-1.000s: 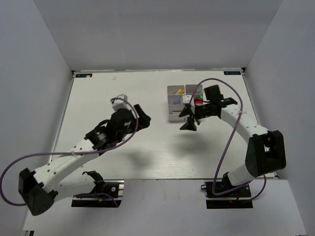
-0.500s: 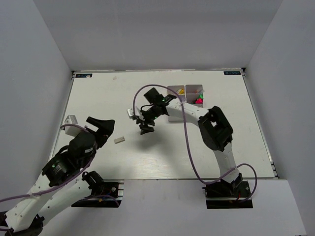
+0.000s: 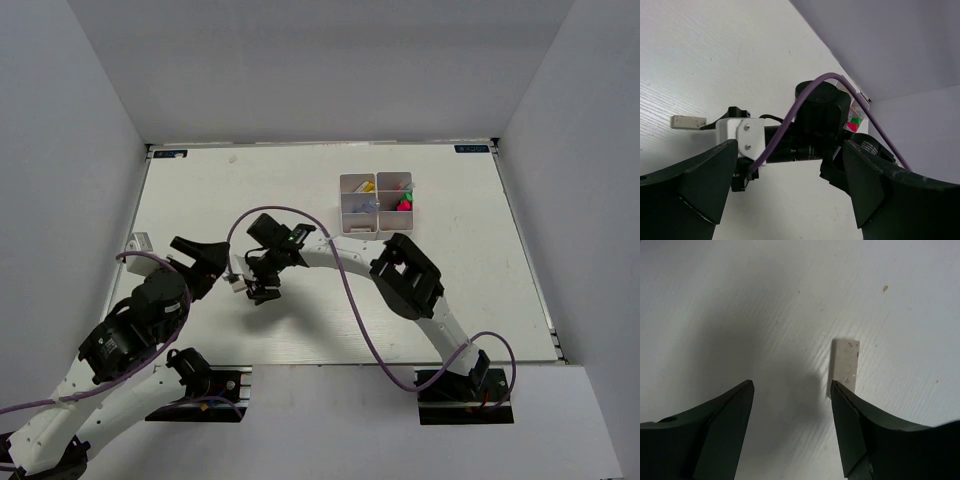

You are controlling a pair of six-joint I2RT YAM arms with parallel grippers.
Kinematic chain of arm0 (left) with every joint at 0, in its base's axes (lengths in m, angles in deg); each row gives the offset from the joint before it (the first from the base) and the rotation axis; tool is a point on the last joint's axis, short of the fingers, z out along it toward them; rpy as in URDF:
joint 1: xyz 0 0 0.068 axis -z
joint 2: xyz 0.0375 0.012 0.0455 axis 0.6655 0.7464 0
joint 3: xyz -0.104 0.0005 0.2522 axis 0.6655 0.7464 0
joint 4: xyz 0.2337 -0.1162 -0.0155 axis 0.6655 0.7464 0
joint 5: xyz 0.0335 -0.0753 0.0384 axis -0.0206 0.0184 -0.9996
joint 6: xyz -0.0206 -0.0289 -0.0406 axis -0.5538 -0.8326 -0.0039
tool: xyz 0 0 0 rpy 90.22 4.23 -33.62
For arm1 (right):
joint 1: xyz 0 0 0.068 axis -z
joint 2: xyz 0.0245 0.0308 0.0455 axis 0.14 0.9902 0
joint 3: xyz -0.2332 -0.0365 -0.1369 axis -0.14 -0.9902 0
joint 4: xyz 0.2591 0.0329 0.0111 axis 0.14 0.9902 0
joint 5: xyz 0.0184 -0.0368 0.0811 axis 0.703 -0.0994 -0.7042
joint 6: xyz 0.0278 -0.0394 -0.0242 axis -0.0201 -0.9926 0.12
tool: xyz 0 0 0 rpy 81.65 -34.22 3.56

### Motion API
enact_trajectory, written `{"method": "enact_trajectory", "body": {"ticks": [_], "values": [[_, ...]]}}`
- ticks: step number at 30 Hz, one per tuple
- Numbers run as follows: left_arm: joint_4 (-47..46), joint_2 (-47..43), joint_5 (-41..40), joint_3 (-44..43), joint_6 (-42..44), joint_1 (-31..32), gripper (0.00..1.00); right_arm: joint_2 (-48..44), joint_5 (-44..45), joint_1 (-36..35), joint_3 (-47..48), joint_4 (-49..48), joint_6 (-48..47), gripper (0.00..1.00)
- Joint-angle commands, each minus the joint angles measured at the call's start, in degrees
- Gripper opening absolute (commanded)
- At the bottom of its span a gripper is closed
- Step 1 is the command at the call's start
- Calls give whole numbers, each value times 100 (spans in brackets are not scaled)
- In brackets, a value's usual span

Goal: Sort the stationery into containers
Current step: Pick up the stationery from the center of the board.

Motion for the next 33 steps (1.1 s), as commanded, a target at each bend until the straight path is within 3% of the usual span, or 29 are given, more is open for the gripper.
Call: {"method": "enact_trajectory", "body": {"ticks": [1, 10, 17, 23, 28, 31, 33], "values": [[27, 35, 39, -168, 131, -14, 96, 176, 302, -96, 484, -446, 423, 68], [88, 35, 153, -335, 131, -14, 96, 449, 690, -114, 670, -816, 820, 70], [36, 35, 268, -283, 131, -14, 96, 721, 787, -88, 810, -492, 733, 67], [36, 35, 382, -282, 131, -14, 97, 801, 1032, -88, 494, -386, 337, 50], [88, 35, 382, -282, 131, -14, 97, 635, 1025, 0, 301, -377, 389, 14], [-34, 35, 382, -282, 235, -14, 97, 258, 779, 114, 126, -175, 424, 2], [-401, -26, 557, -125, 402, -14, 97, -215, 752, 280, -24, -52, 521, 0]]}}
